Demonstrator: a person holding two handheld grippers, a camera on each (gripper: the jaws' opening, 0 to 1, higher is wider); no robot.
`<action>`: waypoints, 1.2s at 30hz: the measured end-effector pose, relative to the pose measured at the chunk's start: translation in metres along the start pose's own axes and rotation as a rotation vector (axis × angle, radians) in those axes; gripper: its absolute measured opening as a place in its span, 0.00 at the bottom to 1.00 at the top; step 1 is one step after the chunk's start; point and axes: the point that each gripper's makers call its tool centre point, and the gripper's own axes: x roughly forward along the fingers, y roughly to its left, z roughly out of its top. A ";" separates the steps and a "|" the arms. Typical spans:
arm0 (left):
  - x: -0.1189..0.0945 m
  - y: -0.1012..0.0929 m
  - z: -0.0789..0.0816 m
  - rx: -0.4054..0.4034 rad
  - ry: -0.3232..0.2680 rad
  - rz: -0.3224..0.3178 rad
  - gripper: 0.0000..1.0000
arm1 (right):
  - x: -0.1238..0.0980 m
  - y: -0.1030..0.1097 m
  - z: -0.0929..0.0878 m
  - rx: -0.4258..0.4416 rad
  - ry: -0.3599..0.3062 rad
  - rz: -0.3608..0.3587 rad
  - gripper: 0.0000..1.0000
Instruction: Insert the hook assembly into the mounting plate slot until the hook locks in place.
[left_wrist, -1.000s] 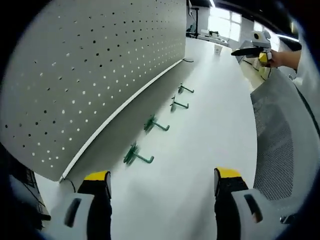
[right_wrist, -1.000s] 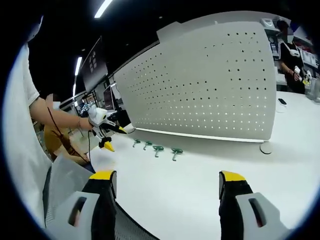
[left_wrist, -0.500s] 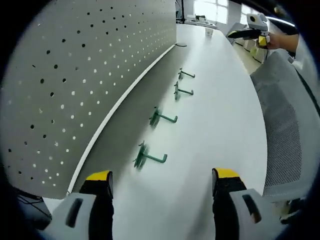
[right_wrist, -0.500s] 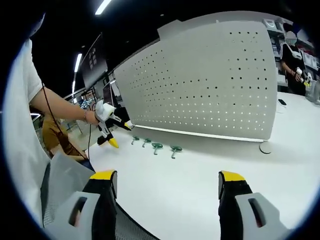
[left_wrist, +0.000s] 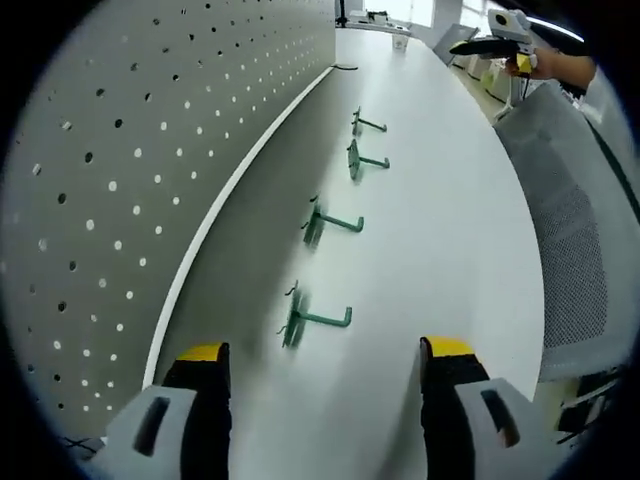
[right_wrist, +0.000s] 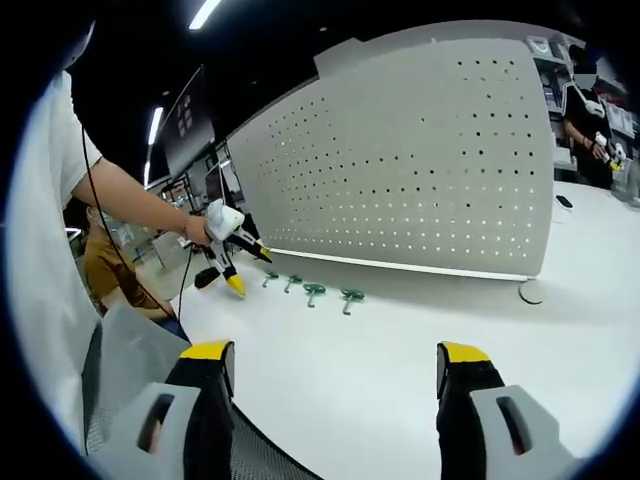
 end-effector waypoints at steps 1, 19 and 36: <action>0.001 0.000 0.000 0.006 0.006 -0.004 0.79 | 0.000 0.000 0.000 0.000 0.000 -0.001 0.80; 0.011 0.006 0.009 0.052 0.003 -0.042 0.62 | -0.003 -0.006 -0.004 0.020 0.006 -0.018 0.80; 0.008 0.016 0.008 0.019 0.035 -0.008 0.20 | -0.005 -0.008 -0.003 0.014 0.007 -0.020 0.78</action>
